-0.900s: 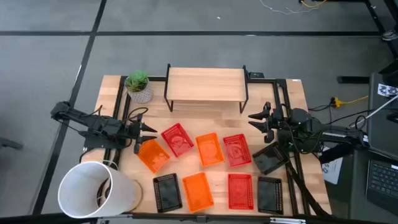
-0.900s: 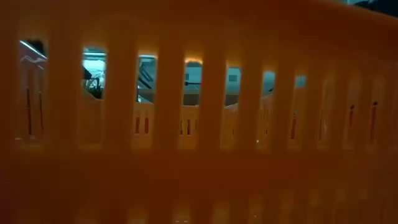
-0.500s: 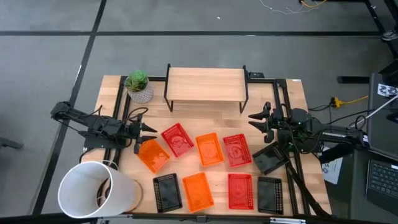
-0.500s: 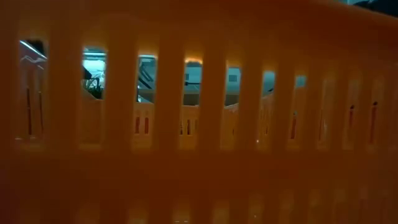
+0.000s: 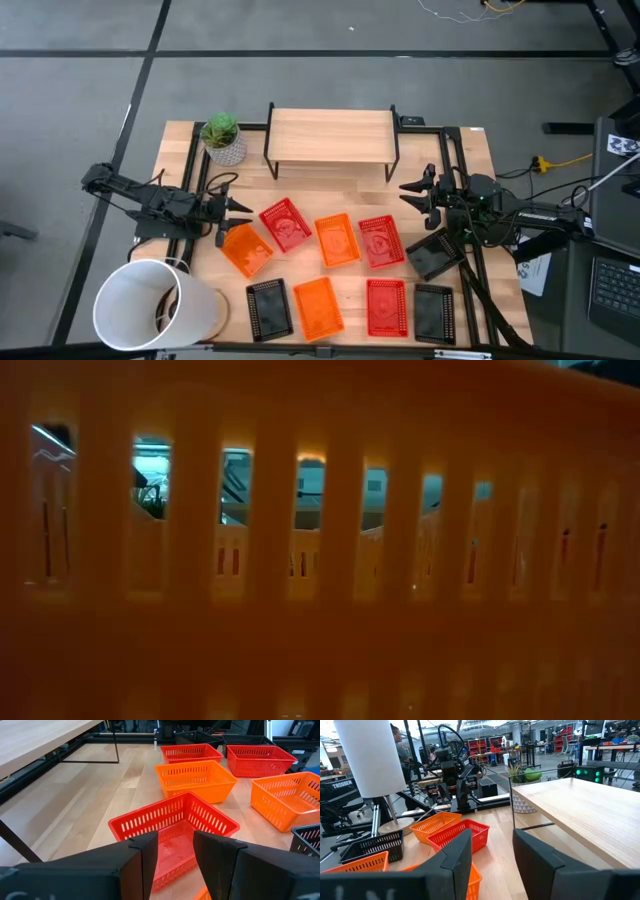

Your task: Stack baskets on shelf by color

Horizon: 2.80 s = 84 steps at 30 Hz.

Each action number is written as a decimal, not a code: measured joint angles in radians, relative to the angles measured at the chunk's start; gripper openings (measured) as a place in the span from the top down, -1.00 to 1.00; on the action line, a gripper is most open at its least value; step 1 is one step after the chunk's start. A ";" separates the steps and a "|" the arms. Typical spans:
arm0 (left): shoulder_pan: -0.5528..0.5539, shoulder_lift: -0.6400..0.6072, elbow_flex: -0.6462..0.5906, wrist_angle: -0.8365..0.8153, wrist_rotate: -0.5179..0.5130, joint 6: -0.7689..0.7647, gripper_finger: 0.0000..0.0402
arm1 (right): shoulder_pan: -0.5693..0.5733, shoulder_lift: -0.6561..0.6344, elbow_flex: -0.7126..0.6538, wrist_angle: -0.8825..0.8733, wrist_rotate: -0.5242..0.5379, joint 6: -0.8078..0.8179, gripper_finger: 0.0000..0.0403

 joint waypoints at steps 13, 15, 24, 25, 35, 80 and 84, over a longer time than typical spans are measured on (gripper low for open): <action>0.000 0.000 0.000 0.000 0.000 0.000 0.41 | 0.000 0.000 0.000 0.000 0.000 0.000 0.29; 0.000 0.000 0.000 0.000 0.000 0.000 0.41 | 0.000 0.000 0.000 0.000 0.000 0.000 0.29; 0.000 0.000 0.000 -0.001 -0.005 0.059 0.41 | 0.000 0.000 0.000 0.001 0.000 0.006 0.29; 0.000 0.000 0.000 -0.001 -0.007 0.107 0.41 | 0.000 0.000 0.000 0.003 0.000 0.006 0.29; 0.000 0.000 0.000 -0.001 -0.015 0.310 0.41 | 0.000 0.000 0.000 0.035 0.012 0.059 0.29; 0.000 0.039 0.000 0.655 0.004 -0.183 0.41 | 0.173 0.002 0.000 0.402 -0.445 0.445 0.29; 0.000 0.048 0.000 0.688 -0.001 -0.180 0.41 | 0.268 0.002 0.000 0.403 -0.445 0.368 0.29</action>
